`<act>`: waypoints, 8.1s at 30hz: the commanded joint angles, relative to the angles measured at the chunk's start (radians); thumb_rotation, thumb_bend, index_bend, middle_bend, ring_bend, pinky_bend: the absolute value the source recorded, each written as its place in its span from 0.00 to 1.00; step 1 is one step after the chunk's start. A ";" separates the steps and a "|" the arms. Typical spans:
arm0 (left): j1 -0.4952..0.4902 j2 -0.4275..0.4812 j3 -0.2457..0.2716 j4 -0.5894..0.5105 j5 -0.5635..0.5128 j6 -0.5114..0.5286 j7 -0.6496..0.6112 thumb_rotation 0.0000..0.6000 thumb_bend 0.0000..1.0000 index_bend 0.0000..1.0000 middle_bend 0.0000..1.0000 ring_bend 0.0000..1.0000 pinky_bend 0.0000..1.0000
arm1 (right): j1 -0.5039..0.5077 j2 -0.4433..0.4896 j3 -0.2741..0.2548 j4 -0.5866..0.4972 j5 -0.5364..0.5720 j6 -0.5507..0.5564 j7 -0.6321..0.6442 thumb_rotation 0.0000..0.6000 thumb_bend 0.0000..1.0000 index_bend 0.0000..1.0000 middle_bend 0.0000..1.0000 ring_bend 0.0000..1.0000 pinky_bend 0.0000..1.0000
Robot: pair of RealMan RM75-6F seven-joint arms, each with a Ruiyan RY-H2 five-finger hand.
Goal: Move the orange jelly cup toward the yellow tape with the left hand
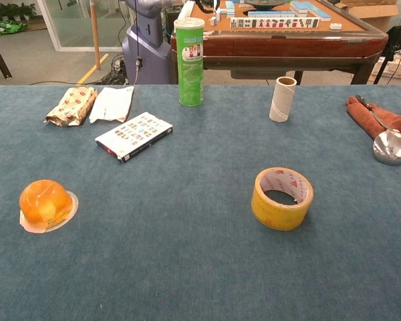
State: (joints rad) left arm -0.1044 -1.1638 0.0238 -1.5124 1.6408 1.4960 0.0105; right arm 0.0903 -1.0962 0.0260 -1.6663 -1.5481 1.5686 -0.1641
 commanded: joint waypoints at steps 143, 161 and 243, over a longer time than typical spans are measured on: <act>-0.446 -0.370 -0.098 0.239 -0.145 -0.348 0.119 1.00 0.00 0.00 0.00 0.00 0.16 | -0.052 0.066 0.044 -0.029 -0.052 0.026 0.104 1.00 0.29 0.24 0.32 0.29 0.43; -0.502 -0.453 -0.109 0.318 -0.125 -0.372 0.019 1.00 0.00 0.00 0.00 0.00 0.10 | -0.051 0.068 0.045 -0.026 -0.049 0.025 0.109 1.00 0.29 0.24 0.32 0.29 0.43; -0.635 -0.568 -0.129 0.246 -0.162 -0.477 0.409 1.00 0.00 0.00 0.00 0.00 0.09 | -0.056 0.090 0.049 -0.028 -0.043 0.030 0.158 1.00 0.29 0.24 0.32 0.29 0.43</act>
State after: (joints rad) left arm -0.7364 -1.7282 -0.1032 -1.2697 1.4800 1.0209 0.4171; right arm 0.0344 -1.0062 0.0743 -1.6942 -1.5915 1.5992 -0.0063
